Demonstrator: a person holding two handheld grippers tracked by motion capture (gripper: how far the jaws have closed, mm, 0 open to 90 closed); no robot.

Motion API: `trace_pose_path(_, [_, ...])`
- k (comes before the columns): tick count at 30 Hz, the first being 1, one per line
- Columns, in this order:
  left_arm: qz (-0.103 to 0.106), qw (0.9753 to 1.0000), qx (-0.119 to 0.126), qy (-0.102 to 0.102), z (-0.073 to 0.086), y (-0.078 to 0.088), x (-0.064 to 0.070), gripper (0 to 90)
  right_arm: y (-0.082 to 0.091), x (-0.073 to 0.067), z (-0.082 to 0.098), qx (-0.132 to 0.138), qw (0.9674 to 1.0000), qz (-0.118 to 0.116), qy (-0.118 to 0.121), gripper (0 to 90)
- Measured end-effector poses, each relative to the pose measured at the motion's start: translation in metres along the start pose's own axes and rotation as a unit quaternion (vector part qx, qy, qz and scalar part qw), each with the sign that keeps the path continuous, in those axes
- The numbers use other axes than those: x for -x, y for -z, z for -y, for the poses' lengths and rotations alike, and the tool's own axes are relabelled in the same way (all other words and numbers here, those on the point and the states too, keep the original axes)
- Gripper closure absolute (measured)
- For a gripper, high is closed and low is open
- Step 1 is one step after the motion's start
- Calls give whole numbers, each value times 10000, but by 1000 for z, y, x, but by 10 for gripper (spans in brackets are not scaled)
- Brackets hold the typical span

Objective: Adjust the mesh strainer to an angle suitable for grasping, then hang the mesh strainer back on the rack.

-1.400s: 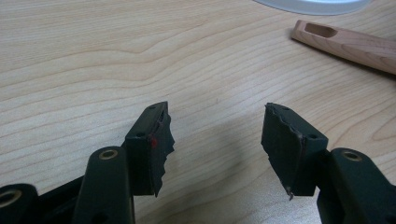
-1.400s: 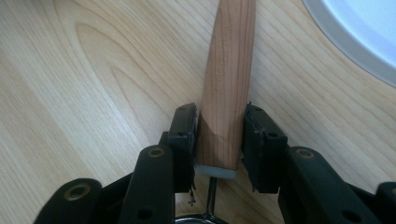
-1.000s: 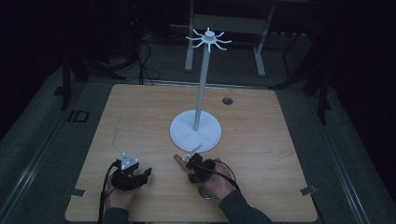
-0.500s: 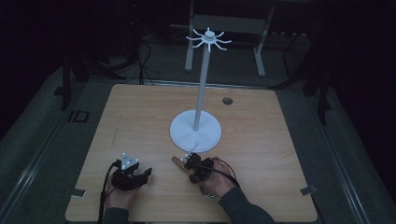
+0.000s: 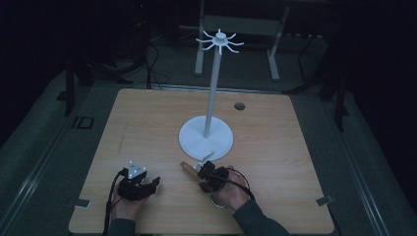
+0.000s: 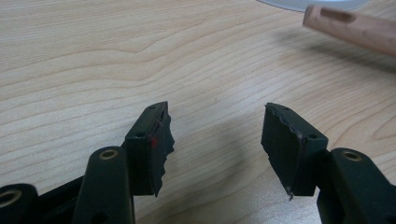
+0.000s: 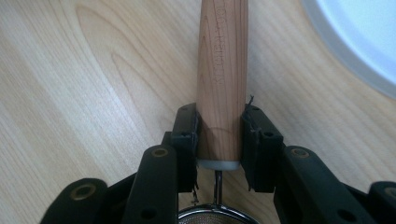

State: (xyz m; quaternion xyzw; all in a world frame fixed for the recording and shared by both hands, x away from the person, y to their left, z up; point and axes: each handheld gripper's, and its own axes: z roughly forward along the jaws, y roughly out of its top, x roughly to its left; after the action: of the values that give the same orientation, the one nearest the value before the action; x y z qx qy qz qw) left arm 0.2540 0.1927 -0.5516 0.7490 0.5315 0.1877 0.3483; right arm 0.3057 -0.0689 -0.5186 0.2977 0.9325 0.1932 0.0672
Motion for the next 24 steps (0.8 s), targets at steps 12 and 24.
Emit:
trace_pose_path(12, [-5,10000,11,15,0,1,-1,423,16,7,9,737,9969,2,-271,690])
trace_pose_path(24, [-18,10000,15,0,0,1,0,422,34,20,18,1575,9857,52,-594,691])
